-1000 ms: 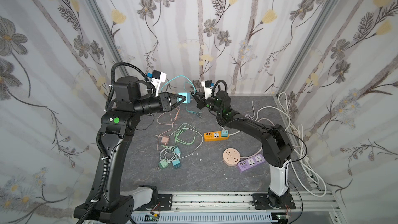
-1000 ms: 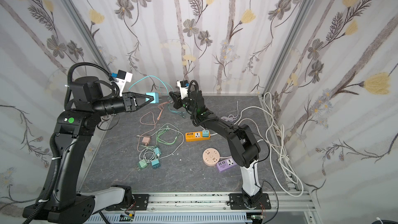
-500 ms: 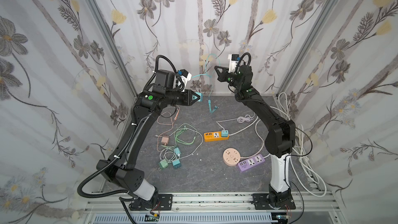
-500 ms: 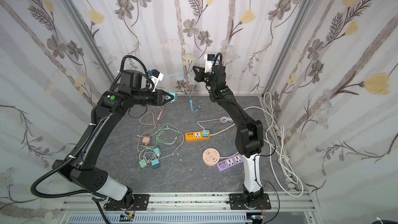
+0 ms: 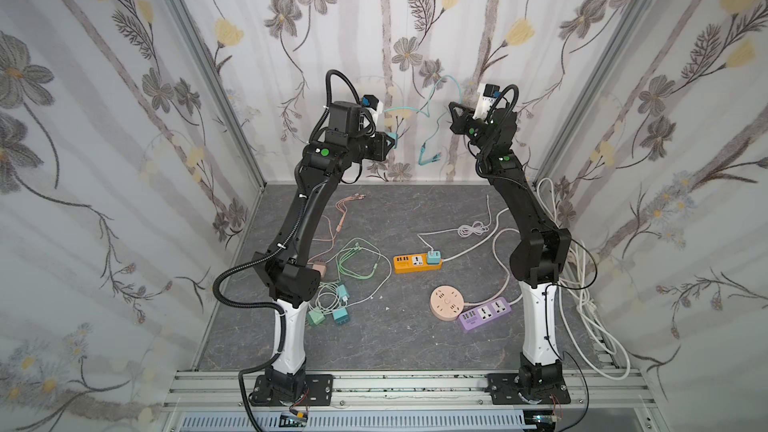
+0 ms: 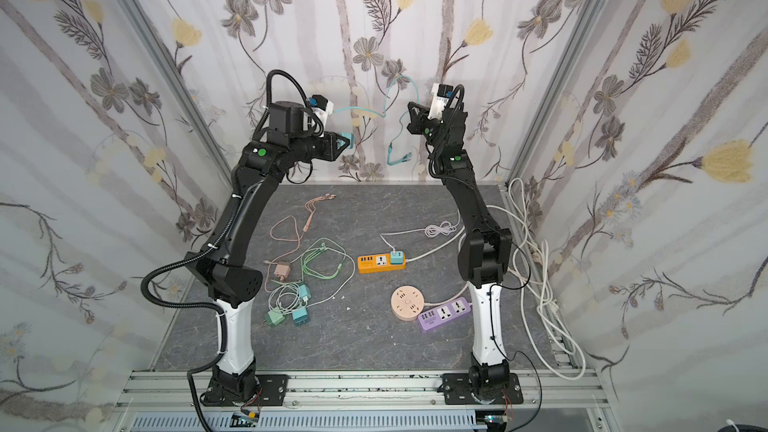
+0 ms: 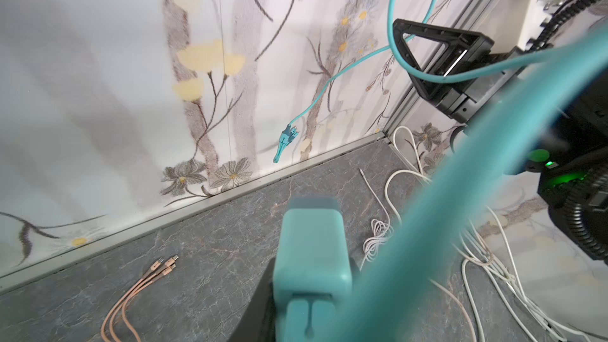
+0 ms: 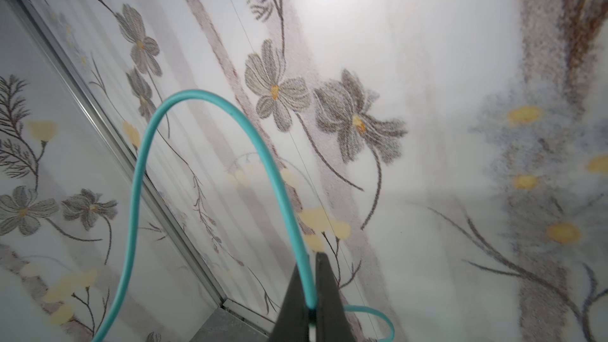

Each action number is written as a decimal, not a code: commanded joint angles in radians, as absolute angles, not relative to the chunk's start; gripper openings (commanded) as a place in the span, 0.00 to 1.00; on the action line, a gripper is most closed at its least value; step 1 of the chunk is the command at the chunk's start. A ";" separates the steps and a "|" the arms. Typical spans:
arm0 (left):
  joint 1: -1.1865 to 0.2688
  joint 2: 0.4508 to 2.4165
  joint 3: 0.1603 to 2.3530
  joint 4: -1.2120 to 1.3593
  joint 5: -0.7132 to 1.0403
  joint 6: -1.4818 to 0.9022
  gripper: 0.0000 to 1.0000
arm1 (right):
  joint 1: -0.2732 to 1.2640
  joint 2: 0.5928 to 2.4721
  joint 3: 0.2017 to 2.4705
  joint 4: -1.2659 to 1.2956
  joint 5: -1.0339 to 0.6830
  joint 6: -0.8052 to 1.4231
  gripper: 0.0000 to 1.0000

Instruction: Insert the plug

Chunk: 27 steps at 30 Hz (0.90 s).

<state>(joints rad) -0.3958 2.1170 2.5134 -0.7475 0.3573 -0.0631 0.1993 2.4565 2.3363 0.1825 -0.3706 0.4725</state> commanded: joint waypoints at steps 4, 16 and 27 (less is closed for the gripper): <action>-0.423 2.155 2.366 -0.752 0.368 0.074 0.00 | 0.199 2.356 2.016 0.121 -0.418 0.401 0.61; -0.426 2.215 2.353 -0.820 0.353 0.118 0.00 | 0.158 1.938 1.308 0.115 -0.293 0.306 0.99; -0.426 2.279 2.383 -1.063 0.414 0.339 0.00 | 0.158 1.573 1.040 -0.042 -0.215 0.266 0.99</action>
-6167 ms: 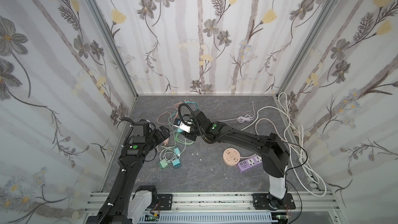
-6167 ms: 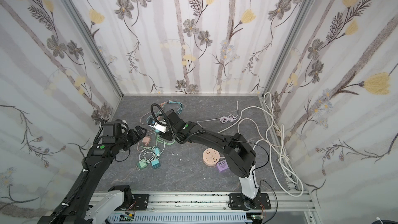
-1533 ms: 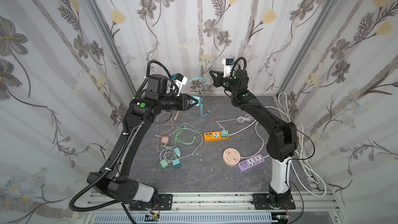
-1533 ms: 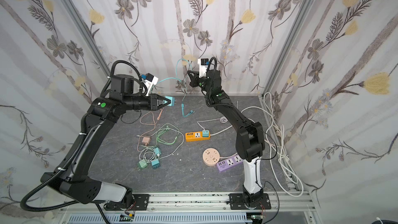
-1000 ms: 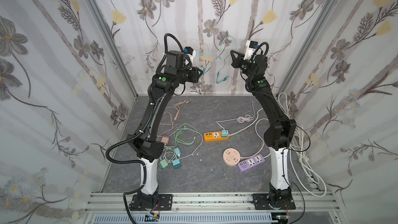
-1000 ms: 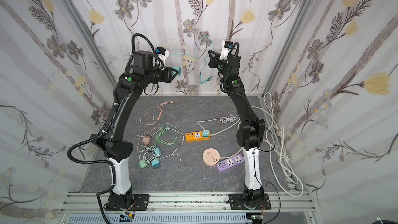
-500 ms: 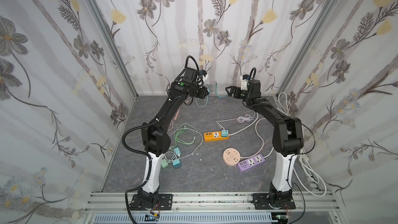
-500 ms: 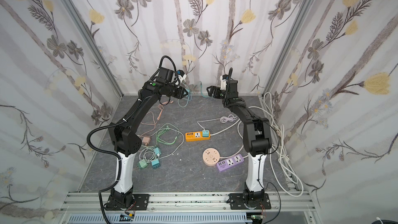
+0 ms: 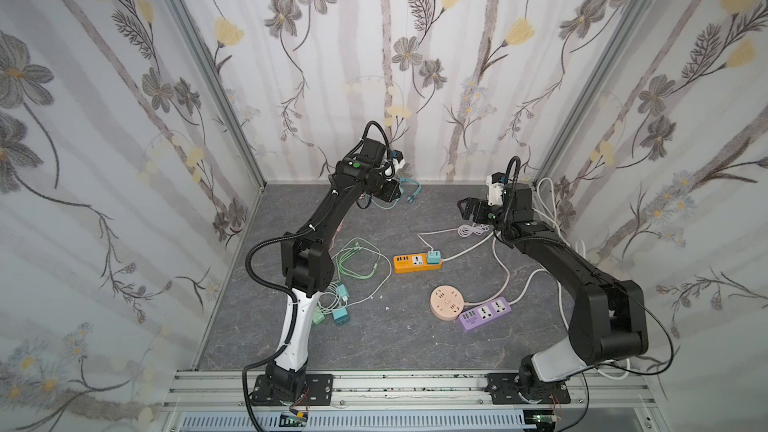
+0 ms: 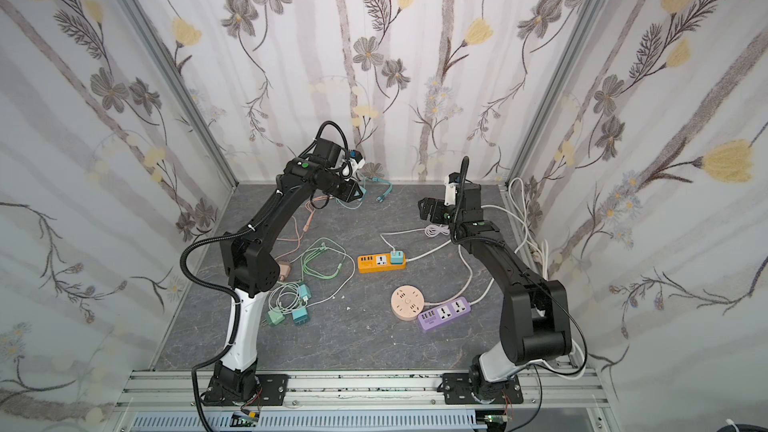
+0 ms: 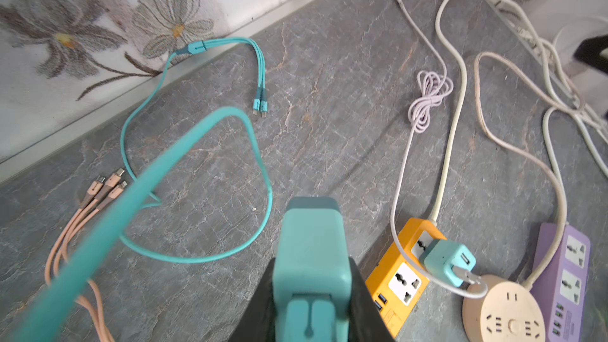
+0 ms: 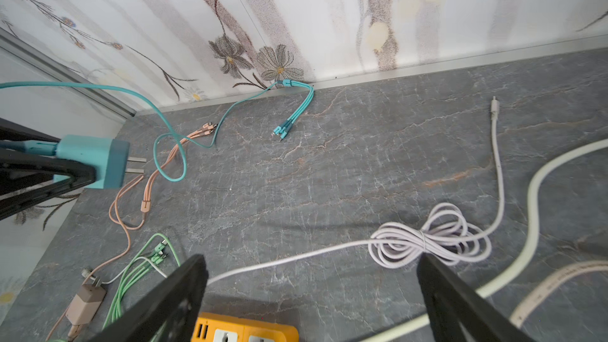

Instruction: Insert the plug

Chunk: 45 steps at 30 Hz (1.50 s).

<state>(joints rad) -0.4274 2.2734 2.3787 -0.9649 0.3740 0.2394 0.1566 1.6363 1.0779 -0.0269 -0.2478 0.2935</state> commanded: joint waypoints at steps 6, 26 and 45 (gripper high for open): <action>-0.434 2.250 2.308 -1.093 0.455 0.440 0.00 | 0.156 1.422 0.953 -0.048 -0.282 0.230 0.99; -0.529 2.159 2.030 -1.075 0.561 0.857 0.00 | 0.158 1.327 0.879 -0.076 -0.454 0.150 0.99; -0.672 2.222 2.062 -1.128 0.314 1.030 0.00 | 0.157 1.310 0.849 -0.107 -0.450 0.123 0.99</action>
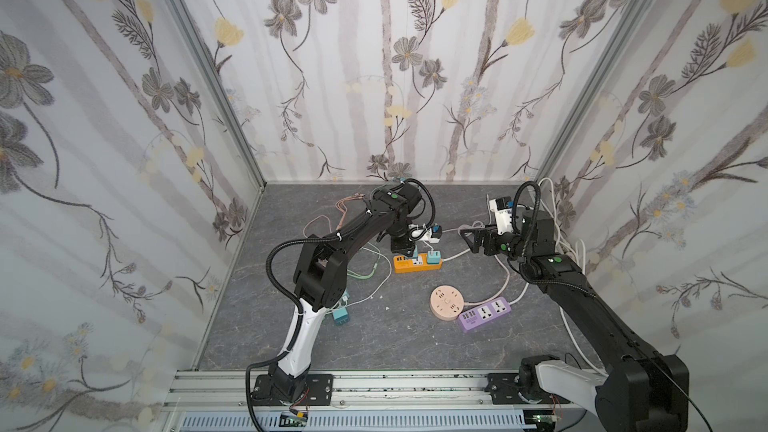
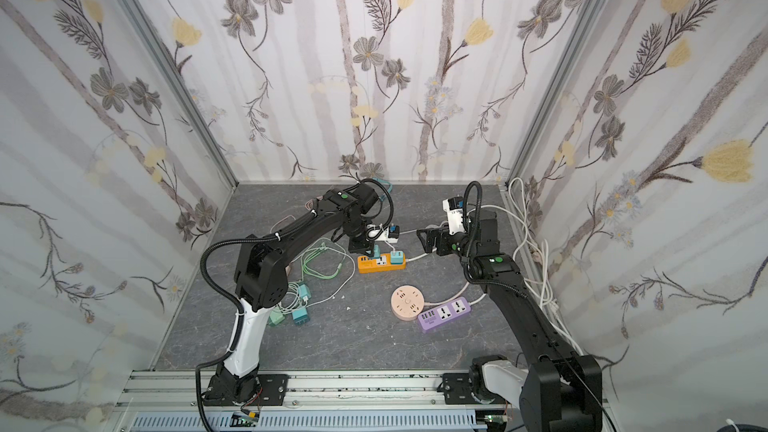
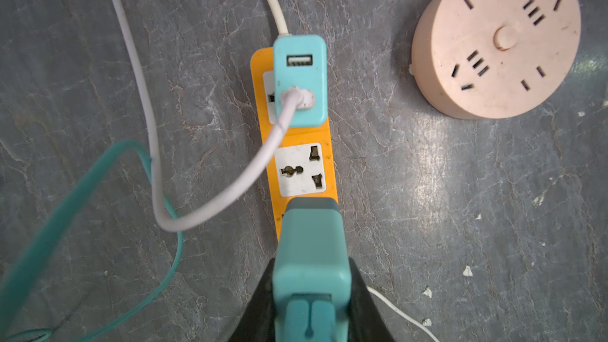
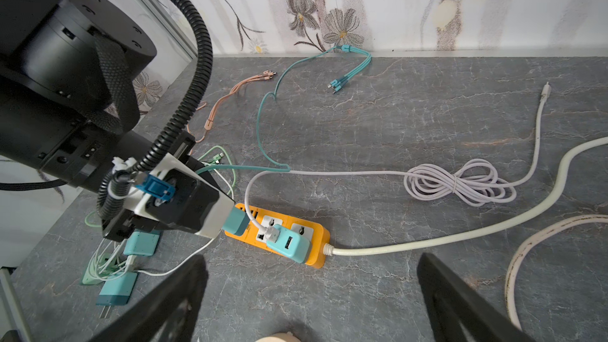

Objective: Insert the plug
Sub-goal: 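Lower the teal charger over the orange strip with the left gripper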

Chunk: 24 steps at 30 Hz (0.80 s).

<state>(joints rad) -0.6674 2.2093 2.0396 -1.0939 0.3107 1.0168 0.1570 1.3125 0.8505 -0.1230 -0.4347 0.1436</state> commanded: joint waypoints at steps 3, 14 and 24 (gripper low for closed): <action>-0.689 2.246 2.085 -1.131 0.319 1.022 0.00 | 0.157 1.313 0.848 -0.105 -0.454 0.123 0.99; -0.704 2.325 2.165 -1.173 0.328 1.015 0.00 | 0.157 1.315 0.845 -0.123 -0.448 0.103 0.99; -0.706 2.370 2.204 -1.217 0.304 1.020 0.00 | 0.158 1.326 0.839 -0.111 -0.454 0.106 0.99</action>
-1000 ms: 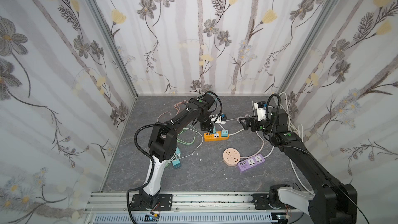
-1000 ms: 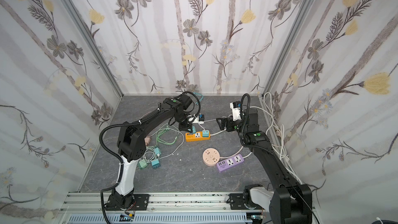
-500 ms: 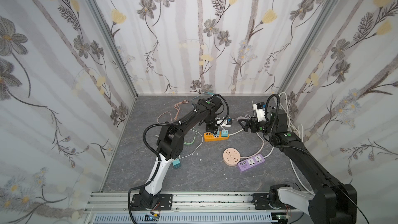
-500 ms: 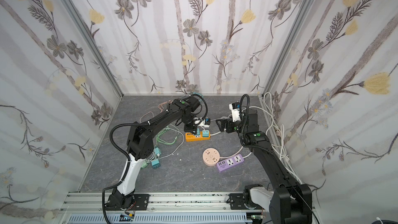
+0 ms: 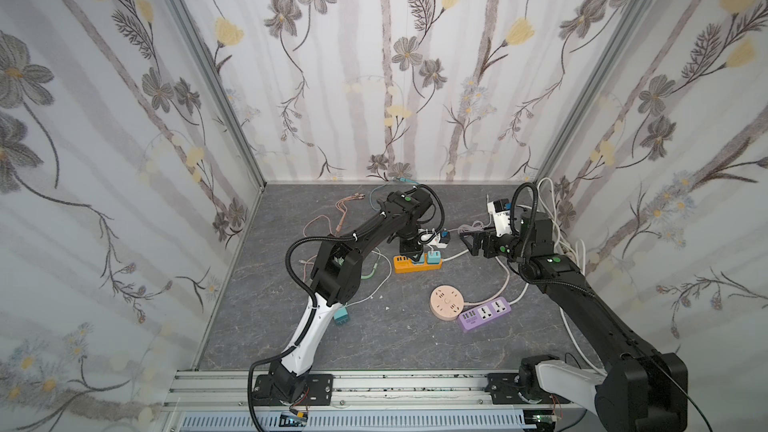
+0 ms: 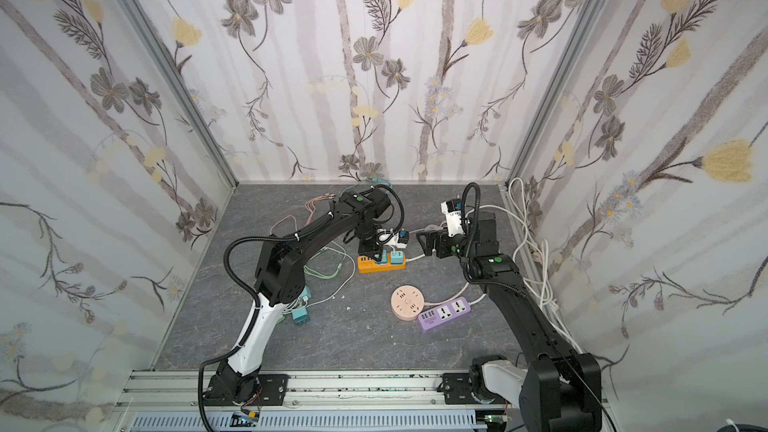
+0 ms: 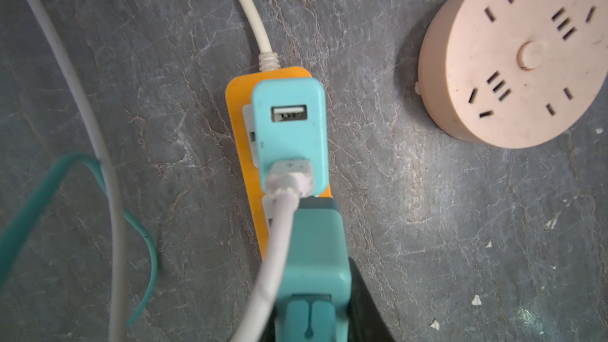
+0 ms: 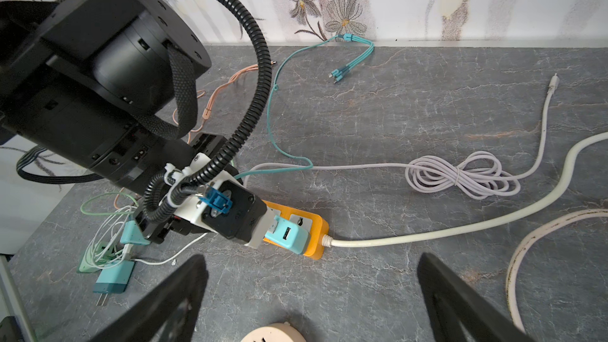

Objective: Insert the plug
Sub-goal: 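Lower the teal charger over the orange strip with the left gripper, then press the teal charger's prongs into the orange strip socket with the left gripper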

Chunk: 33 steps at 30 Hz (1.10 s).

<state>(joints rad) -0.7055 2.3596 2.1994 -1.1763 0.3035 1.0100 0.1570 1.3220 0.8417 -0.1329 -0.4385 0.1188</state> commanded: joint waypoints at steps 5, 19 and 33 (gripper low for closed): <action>-0.713 2.372 2.164 -1.168 0.298 1.016 0.00 | 0.157 1.333 0.838 -0.110 -0.461 0.110 0.99; -0.719 2.384 2.174 -1.118 0.222 0.951 0.00 | 0.158 1.345 0.832 -0.094 -0.474 0.130 0.99; -0.730 2.382 2.091 -1.072 0.156 0.992 0.00 | 0.158 1.347 0.827 -0.087 -0.479 0.140 0.99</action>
